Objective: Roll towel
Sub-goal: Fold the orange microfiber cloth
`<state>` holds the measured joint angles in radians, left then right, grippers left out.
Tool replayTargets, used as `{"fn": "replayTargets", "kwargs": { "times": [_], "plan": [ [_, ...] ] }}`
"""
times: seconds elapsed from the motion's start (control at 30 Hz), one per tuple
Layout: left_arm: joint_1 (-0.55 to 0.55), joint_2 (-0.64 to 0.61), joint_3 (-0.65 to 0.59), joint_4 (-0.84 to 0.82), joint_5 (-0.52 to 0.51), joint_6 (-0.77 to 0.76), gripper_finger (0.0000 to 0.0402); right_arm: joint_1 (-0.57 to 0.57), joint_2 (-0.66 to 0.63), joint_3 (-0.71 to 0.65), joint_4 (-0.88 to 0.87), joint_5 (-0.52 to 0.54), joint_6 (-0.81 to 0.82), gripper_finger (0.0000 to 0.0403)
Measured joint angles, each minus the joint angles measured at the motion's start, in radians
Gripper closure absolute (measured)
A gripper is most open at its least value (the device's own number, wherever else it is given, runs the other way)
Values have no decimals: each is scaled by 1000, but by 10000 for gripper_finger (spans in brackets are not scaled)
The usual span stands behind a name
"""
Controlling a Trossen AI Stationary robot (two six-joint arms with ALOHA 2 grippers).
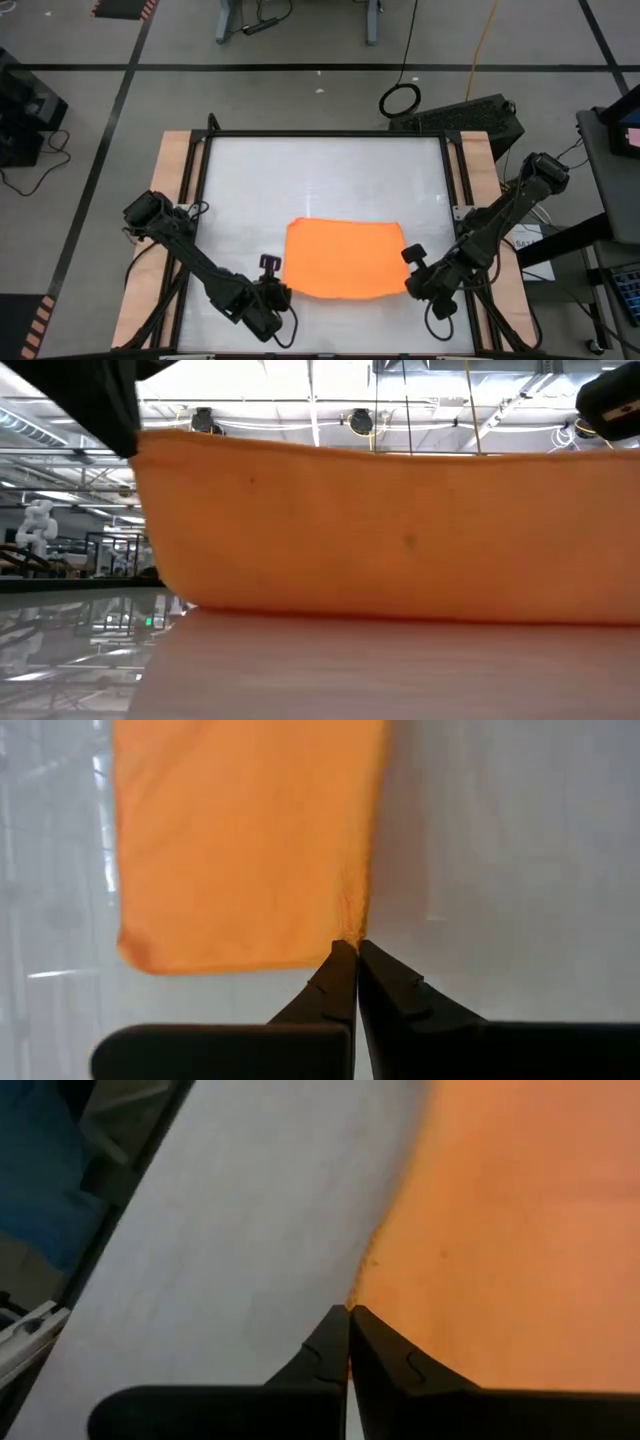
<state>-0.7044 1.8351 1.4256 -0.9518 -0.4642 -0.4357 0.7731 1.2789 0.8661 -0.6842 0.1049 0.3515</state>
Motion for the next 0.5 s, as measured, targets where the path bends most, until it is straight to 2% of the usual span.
{"fn": "replayTargets", "kwargs": {
  "times": [0.3, 0.5],
  "plan": [
    [85, 0, 1, -90, -134, -4, 392, -78, 0, 0, -135, 245, 3, 403],
    [194, 0, 1, -154, -154, -4, 392, -170, 0, 0, -231, 316, 2, 402]
  ]
}}
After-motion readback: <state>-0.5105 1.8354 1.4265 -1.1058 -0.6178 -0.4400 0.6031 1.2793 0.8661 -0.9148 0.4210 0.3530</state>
